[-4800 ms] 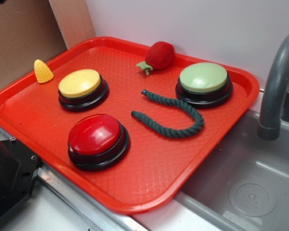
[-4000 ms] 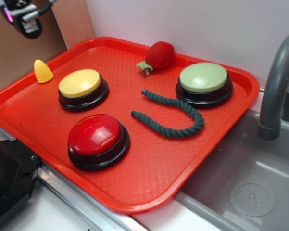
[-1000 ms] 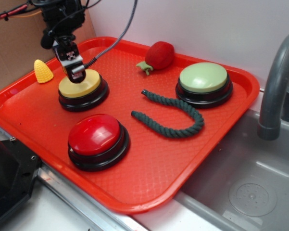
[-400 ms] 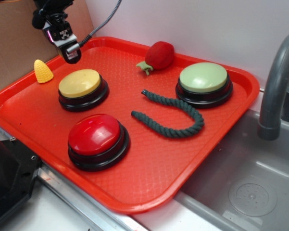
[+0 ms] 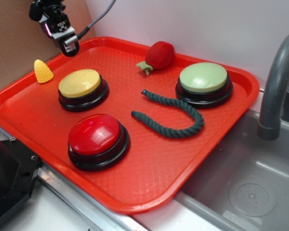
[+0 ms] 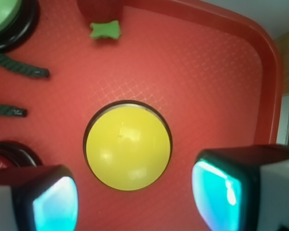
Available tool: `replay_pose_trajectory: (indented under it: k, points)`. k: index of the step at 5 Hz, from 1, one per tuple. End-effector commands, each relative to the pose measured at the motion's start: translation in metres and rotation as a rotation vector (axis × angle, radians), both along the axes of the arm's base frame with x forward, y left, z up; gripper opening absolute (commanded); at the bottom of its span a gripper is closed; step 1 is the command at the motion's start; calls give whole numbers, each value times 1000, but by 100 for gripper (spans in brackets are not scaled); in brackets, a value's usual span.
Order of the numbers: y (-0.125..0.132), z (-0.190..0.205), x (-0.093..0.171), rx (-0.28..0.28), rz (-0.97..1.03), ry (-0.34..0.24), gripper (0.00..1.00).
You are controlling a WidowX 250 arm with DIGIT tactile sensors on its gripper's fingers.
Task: Push the yellow button.
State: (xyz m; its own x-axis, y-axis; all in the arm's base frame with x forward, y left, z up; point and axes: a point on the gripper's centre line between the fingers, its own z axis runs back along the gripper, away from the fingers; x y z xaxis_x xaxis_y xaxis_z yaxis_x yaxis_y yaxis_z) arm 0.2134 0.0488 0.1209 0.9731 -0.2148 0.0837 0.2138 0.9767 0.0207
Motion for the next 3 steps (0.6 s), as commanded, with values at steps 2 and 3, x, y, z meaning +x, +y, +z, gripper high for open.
replay_pose_trajectory:
  k: [2, 3]
  points:
    - [-2, 33, 18, -6, 13, -66, 100]
    - [-5, 41, 17, -15, 8, -68, 100]
